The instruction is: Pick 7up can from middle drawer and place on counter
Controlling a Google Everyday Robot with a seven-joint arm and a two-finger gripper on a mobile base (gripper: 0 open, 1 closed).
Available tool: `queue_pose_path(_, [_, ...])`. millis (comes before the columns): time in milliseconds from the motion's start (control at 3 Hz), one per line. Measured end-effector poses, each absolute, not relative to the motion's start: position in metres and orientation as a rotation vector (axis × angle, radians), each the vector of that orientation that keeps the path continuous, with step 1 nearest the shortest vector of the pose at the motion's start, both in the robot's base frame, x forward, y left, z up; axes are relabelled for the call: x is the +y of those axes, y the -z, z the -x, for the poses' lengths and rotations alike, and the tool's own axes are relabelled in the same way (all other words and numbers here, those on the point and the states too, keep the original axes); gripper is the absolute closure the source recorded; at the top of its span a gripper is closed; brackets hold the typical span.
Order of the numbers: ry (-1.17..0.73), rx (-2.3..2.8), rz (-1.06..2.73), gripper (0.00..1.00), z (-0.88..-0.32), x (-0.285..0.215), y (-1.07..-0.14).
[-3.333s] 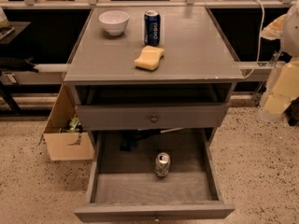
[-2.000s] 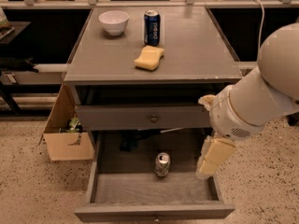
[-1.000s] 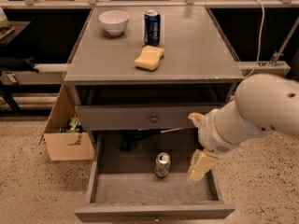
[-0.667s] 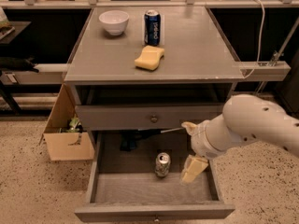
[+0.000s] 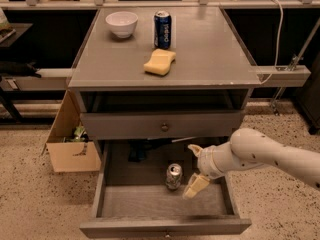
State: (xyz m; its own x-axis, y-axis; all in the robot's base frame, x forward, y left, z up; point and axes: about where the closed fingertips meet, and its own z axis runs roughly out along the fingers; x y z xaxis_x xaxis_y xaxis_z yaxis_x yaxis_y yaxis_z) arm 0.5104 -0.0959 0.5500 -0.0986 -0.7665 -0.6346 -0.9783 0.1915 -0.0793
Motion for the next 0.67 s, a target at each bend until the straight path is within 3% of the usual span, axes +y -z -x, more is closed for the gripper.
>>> queue_pose_path(667, [-0.516,1.920,1.579,0.00,-0.524,-0.095,-0.520])
